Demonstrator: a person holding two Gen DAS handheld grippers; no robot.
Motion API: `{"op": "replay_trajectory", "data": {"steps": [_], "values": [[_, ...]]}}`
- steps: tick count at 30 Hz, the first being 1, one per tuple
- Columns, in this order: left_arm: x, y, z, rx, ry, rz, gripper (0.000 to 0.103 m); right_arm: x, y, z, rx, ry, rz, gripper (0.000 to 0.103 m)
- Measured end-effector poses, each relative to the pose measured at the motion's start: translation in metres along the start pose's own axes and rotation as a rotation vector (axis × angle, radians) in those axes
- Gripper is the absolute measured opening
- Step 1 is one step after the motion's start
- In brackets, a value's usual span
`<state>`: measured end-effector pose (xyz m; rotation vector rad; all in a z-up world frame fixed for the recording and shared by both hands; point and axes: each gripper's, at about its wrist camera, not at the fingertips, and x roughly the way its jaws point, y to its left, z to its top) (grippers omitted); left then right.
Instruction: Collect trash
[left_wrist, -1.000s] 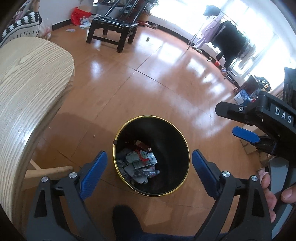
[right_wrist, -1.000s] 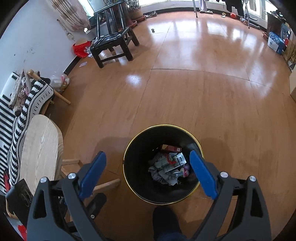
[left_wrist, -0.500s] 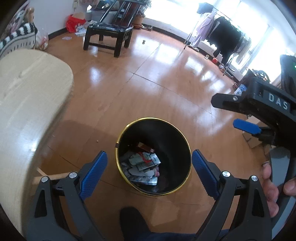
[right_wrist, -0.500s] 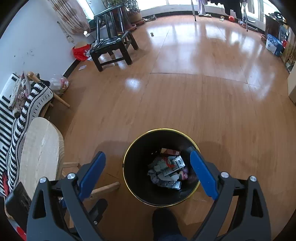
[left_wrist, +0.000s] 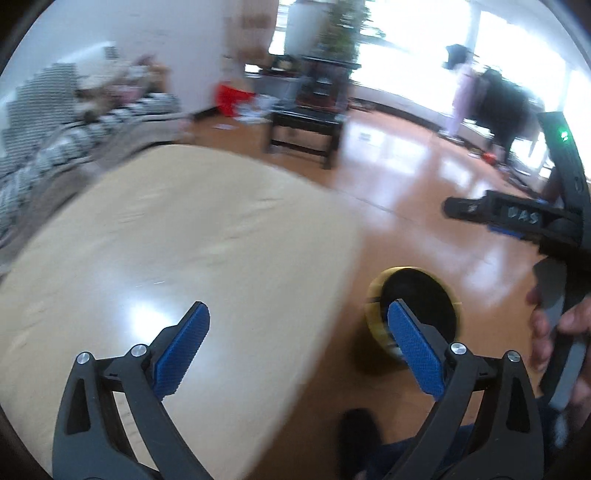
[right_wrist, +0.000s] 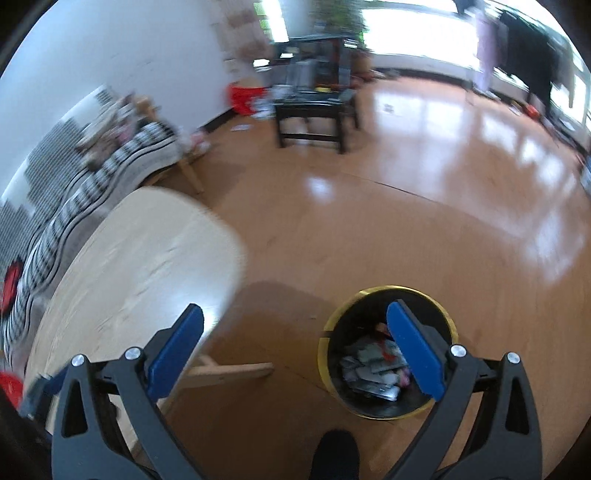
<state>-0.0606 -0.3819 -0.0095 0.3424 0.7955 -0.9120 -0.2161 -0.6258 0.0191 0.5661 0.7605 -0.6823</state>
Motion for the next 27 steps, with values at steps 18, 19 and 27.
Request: {"op": "replay_trajectory", "data": {"steps": [18, 19, 27], "values": [[-0.186, 0.284, -0.158, -0.492, 0.006, 0.633, 0.094, -0.006, 0.380, -0.124, -0.655, 0.067, 0.435, 0.096], [-0.190, 0.286, -0.165, -0.507, 0.014, 0.647, 0.094, -0.007, 0.391, -0.134, -0.682, 0.073, 0.452, 0.096], [-0.210, 0.319, -0.214, -0.667, 0.016, 0.665, 0.095, -0.015, 0.445, -0.177, -0.811, 0.068, 0.472, 0.096]]}}
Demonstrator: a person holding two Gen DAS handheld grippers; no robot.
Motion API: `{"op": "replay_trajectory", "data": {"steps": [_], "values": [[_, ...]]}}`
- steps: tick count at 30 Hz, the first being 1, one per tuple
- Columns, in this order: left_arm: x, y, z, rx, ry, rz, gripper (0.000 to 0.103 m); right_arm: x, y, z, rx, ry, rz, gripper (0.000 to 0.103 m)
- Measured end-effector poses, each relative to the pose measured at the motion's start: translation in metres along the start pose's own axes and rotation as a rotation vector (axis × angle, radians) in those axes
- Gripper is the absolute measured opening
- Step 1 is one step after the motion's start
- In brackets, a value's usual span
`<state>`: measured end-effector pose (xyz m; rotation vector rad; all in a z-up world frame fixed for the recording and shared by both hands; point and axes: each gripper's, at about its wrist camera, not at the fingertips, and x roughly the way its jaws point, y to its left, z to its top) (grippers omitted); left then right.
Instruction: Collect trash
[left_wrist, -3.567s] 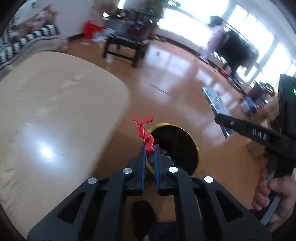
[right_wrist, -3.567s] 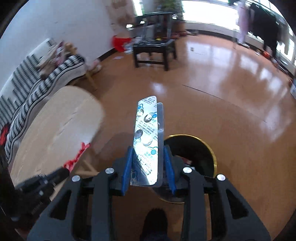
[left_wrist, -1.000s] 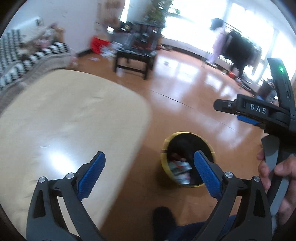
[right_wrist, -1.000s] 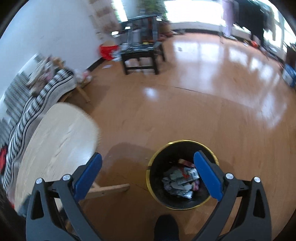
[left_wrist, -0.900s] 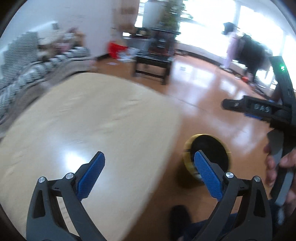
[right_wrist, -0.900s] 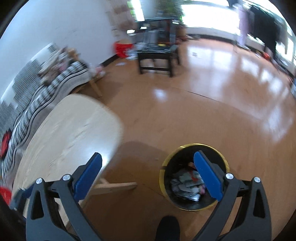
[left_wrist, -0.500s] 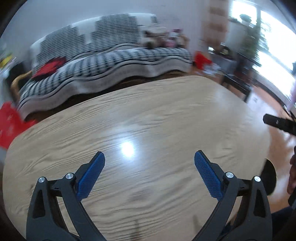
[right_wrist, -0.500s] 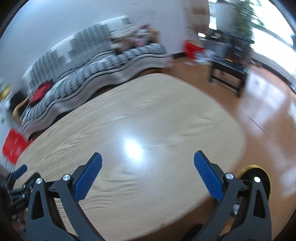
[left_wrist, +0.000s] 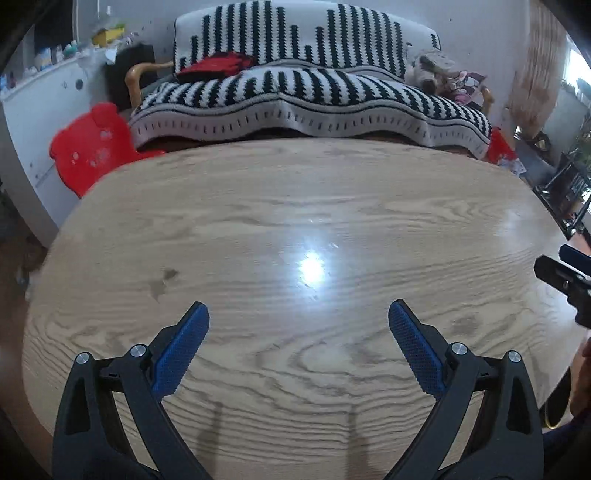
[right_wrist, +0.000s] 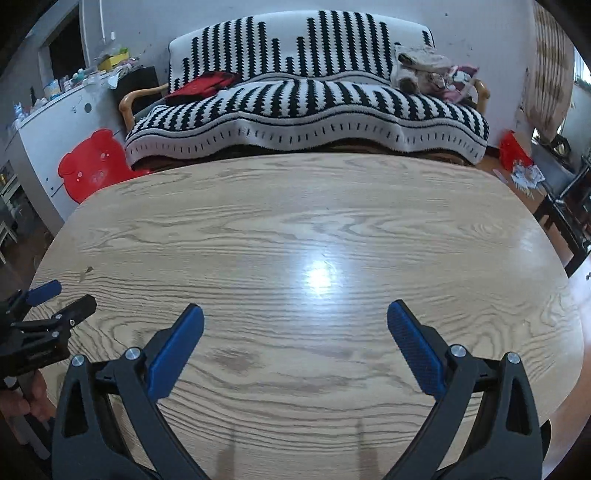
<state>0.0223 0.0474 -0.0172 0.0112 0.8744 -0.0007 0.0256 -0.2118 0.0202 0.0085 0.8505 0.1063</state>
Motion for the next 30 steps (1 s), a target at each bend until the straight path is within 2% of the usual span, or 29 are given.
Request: {"op": "replay_trajectory", "data": {"steps": [5, 11, 19, 30], "values": [[-0.006, 0.008, 0.010, -0.049, -0.042, -0.028, 0.095, -0.010, 0.002, -0.010, -0.003, 0.001, 0.001, 0.096], [0.008, 0.008, 0.011, -0.054, 0.008, -0.010, 0.095, -0.015, 0.000, -0.017, -0.011, 0.002, -0.009, 0.096], [0.011, 0.004, 0.010, -0.029, -0.004, 0.023, 0.095, -0.016, -0.003, -0.019, 0.012, 0.015, 0.010, 0.096], [0.012, 0.003, 0.008, -0.020, -0.008, 0.032, 0.095, -0.021, -0.010, -0.024, 0.021, 0.012, -0.006, 0.096]]}}
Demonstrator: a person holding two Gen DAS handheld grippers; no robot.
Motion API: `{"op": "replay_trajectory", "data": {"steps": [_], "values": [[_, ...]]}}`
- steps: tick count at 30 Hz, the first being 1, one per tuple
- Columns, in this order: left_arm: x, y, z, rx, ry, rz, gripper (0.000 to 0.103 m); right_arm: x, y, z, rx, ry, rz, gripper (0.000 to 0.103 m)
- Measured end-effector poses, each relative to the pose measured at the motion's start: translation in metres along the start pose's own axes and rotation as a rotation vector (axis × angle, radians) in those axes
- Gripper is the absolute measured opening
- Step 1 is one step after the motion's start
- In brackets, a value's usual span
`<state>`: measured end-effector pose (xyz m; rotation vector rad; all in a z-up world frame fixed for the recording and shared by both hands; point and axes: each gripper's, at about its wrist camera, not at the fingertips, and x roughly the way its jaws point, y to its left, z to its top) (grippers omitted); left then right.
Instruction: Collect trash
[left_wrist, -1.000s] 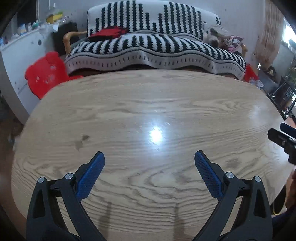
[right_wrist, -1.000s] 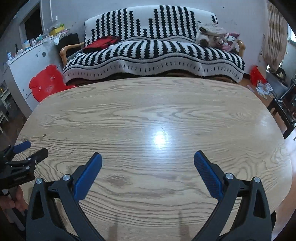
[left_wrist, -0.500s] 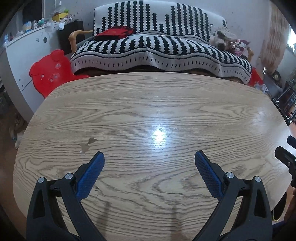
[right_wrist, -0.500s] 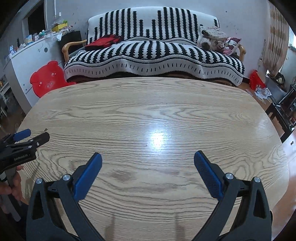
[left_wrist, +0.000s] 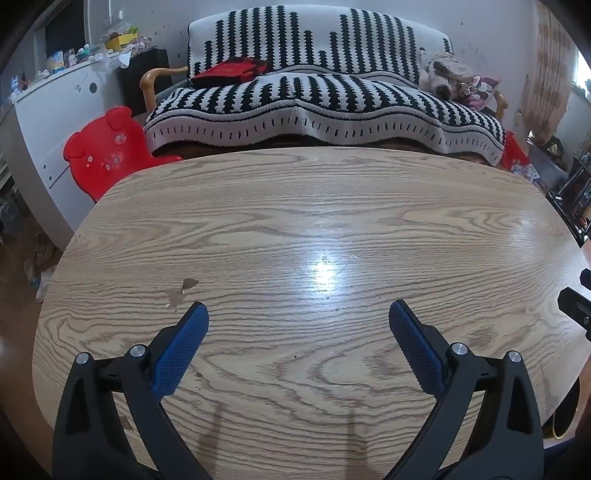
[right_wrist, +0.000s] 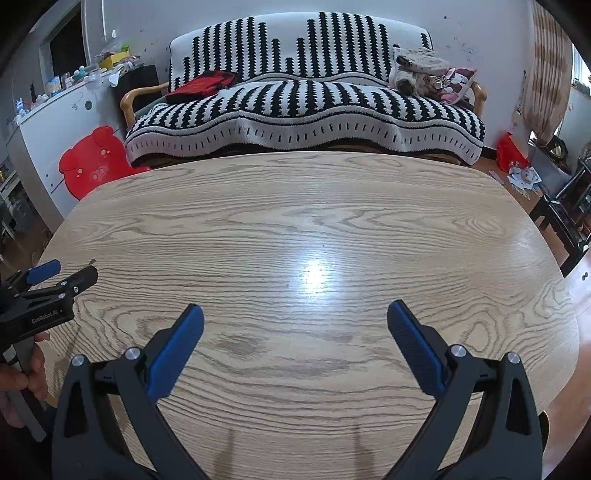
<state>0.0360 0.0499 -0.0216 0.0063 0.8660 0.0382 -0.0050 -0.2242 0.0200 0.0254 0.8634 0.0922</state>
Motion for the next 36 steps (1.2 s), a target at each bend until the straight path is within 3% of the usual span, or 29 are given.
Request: {"op": "replay_trajectory", "data": {"steps": [36], "values": [[-0.0036, -0.0059, -0.0001, 0.028, -0.016, 0.006, 0.095, 0.0034, 0.0020, -0.0018, -0.009, 0.010, -0.002, 0.096]]}}
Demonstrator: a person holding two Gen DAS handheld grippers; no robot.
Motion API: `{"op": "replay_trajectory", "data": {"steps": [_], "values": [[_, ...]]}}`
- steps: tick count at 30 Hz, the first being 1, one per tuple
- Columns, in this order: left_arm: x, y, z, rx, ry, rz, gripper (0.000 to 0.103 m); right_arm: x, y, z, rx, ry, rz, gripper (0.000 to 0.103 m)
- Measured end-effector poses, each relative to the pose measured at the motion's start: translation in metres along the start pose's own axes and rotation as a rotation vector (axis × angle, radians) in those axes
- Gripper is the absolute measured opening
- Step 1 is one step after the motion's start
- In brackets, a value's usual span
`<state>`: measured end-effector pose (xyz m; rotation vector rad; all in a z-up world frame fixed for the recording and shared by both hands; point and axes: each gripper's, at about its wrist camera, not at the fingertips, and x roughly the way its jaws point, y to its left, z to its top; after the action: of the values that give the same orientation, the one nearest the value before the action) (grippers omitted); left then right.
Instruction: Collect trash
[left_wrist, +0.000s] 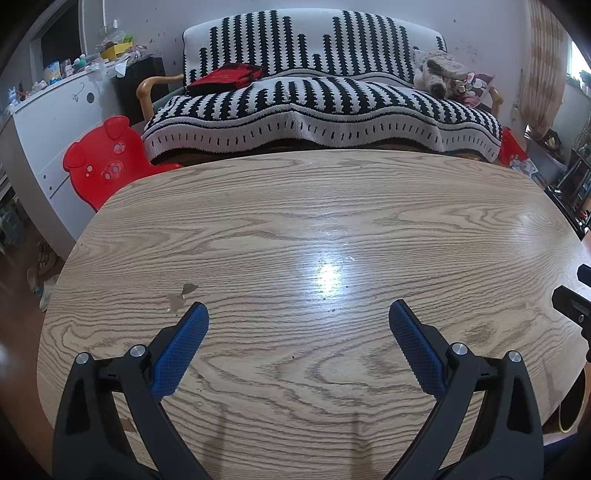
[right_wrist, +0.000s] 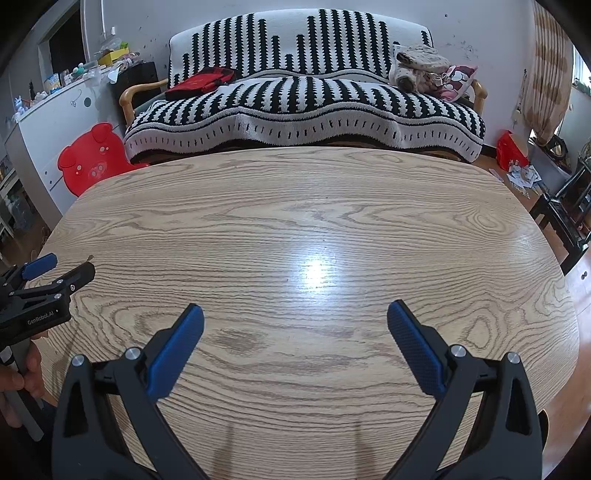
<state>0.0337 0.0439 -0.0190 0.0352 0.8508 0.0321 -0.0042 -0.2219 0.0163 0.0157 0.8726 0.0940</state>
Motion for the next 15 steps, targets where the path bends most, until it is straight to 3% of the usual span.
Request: {"op": "replay_trajectory", "data": {"steps": [15], "values": [[-0.0006, -0.0010, -0.0010, 0.001, -0.001, 0.001, 0.095, 0.0006, -0.0001, -0.0008, -0.005, 0.002, 0.000, 0.096]]}}
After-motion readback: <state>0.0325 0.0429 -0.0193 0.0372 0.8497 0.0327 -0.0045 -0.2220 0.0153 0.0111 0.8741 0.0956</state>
